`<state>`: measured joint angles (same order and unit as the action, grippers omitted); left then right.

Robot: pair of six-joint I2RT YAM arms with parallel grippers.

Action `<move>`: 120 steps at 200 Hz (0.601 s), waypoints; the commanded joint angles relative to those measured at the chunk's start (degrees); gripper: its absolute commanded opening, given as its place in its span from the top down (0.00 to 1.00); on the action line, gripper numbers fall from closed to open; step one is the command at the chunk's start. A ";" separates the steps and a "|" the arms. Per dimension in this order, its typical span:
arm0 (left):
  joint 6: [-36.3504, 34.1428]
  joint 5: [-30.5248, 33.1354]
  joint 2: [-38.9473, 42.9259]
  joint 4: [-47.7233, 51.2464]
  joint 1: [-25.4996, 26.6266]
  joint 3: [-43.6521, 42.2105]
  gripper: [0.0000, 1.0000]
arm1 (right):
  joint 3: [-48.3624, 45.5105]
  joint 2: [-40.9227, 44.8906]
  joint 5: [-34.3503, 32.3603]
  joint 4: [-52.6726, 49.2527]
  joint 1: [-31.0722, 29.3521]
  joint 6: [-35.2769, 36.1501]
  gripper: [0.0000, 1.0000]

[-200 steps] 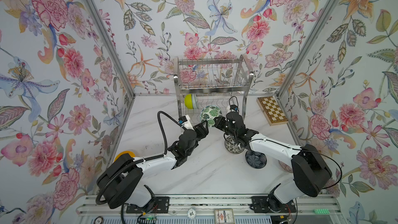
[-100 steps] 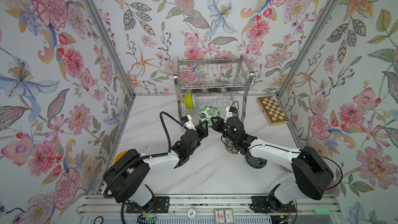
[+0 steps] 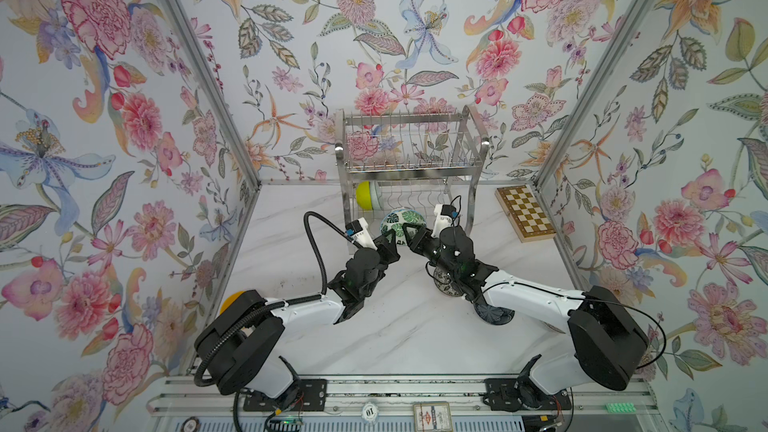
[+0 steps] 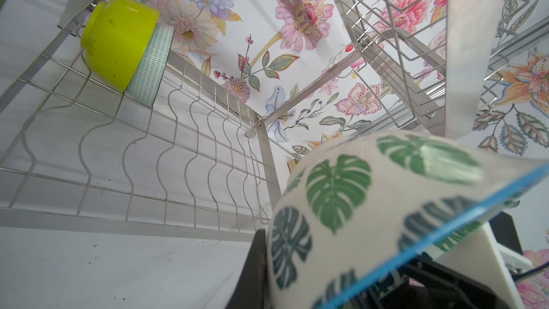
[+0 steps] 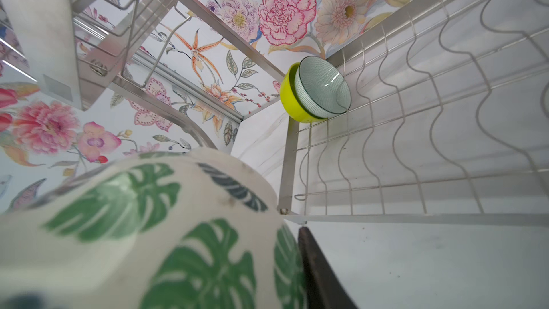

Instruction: Load the bowls into the dish rack

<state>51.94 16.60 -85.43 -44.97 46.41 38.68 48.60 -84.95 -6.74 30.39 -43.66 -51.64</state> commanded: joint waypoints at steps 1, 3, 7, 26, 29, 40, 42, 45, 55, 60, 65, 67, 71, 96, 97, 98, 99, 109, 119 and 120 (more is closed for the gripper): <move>-6.60 2.91 1.97 4.11 0.08 2.13 1.00 | 2.02 3.69 1.78 -0.77 -0.02 -0.84 0.49; -6.84 3.51 2.05 4.70 0.04 2.35 1.00 | 2.13 3.90 1.94 -1.12 0.09 -0.95 0.47; -7.18 4.74 2.17 6.25 0.00 2.87 1.00 | 2.40 4.33 2.11 -1.75 0.08 -1.19 0.43; -8.06 9.82 2.11 11.72 -0.99 4.93 1.00 | 2.90 6.60 2.72 -4.78 0.55 -2.76 0.28; -8.27 10.28 2.04 12.05 -1.22 5.07 1.00 | 2.90 6.99 2.83 -5.24 0.59 -3.01 0.27; -9.10 11.51 1.86 12.21 -2.18 5.36 1.00 | 3.09 8.43 3.08 -6.78 1.03 -4.38 0.20; -9.15 11.70 1.80 12.30 -2.31 5.49 1.00 | 3.08 8.60 3.12 -7.20 1.08 -4.64 0.19; -9.34 11.95 1.69 12.48 -2.45 5.46 1.00 | 3.12 9.02 3.13 -7.84 1.28 -4.98 0.15; -9.76 12.97 1.49 12.80 -3.15 5.81 1.00 | 3.17 10.12 3.01 -9.62 1.68 -6.71 0.02; -10.27 13.42 1.35 12.74 -3.43 5.94 1.00 | 3.17 10.83 3.11 -10.37 2.01 -7.59 0.01; -11.07 13.96 1.20 12.43 -3.60 5.93 1.00 | 3.26 11.36 3.20 -11.50 2.33 -8.67 0.01; -11.38 14.22 1.16 12.27 -3.61 5.92 1.00 | 3.39 11.51 3.18 -12.11 2.48 -9.23 0.01; -12.13 14.65 1.06 11.94 -3.69 5.89 1.00 | 3.51 11.86 3.02 -13.17 2.82 -10.40 0.02; -18.63 15.31 -0.46 6.77 -3.62 4.98 1.00 | 3.44 13.27 3.16 -15.87 5.26 -19.78 0.01; -18.90 15.31 -0.54 6.53 -3.57 4.90 1.00 | 3.48 13.34 3.19 -15.84 5.30 -20.24 0.01; -19.16 15.31 -0.62 6.24 -3.55 4.87 1.00 | 3.46 13.33 3.21 -15.86 5.41 -20.47 0.01; -19.42 15.26 -0.71 6.09 -3.58 4.80 1.00 | 3.44 13.37 3.17 -15.79 5.46 -20.98 0.01; -22.22 14.95 -1.63 3.86 -3.45 4.40 1.00 | 3.43 13.58 3.20 -15.26 5.90 -24.74 0.01; -24.78 14.94 -2.53 2.84 -3.38 4.39 1.00 | 3.34 13.43 3.22 -14.11 6.26 -28.62 0.01; -25.05 14.90 -2.63 2.72 -3.36 4.39 1.00 | 3.30 13.41 3.22 -13.94 6.24 -29.01 0.01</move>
<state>35.64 29.41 -86.13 -34.94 42.76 42.46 50.94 -71.92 -3.88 17.74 -38.22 -68.97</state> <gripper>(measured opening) 0.100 0.984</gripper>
